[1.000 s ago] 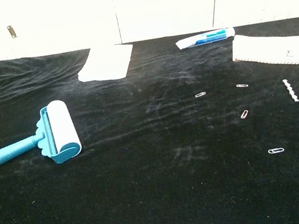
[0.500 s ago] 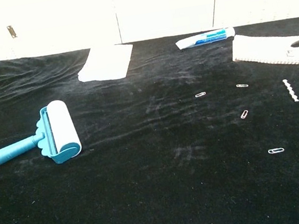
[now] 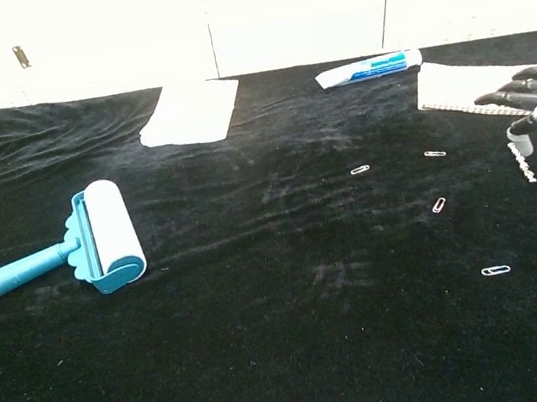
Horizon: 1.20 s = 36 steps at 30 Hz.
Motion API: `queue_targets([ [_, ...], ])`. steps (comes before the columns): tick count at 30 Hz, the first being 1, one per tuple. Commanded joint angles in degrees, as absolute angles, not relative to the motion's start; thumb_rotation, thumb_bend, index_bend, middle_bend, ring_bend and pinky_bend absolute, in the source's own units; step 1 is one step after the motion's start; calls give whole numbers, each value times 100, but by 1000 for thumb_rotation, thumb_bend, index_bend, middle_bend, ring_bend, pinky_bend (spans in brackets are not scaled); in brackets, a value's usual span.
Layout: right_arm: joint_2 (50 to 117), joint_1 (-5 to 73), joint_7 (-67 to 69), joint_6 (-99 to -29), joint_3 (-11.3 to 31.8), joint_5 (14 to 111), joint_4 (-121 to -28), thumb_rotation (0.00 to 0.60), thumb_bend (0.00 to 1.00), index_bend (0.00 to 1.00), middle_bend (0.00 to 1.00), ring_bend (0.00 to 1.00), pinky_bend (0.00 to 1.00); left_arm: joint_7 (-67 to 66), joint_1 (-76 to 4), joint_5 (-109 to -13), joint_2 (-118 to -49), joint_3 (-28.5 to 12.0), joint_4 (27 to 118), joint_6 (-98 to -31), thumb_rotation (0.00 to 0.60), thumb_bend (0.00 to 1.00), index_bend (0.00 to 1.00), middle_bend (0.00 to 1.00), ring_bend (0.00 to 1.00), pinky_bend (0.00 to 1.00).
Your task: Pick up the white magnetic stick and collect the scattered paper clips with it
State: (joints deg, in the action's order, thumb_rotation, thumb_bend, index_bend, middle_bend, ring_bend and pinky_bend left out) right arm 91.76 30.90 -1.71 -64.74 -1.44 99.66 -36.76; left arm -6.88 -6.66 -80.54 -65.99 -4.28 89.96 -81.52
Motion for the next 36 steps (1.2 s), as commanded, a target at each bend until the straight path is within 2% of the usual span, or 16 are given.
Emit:
queue_targets([
  [1,9363,3141,45,-6515,-231,9979,-3428,600,337,432,0,0,0,-694,-675,-7997,-6598,-444,8984,-8120,600,486,21,0,0,0],
  [13,9822,3199,572,-6732,-406,9991,-2722,600,339,438,0,0,0,-626,-698,-7946,-6564,-425,8984,-8046,600,486,21,0,0,0],
  [36,10128,3253,707,-6716,-577,9901,-2194,600,338,560,27,16,0,-551,-747,-7894,-6542,-418,8939,-7963,600,486,18,0,7,0],
])
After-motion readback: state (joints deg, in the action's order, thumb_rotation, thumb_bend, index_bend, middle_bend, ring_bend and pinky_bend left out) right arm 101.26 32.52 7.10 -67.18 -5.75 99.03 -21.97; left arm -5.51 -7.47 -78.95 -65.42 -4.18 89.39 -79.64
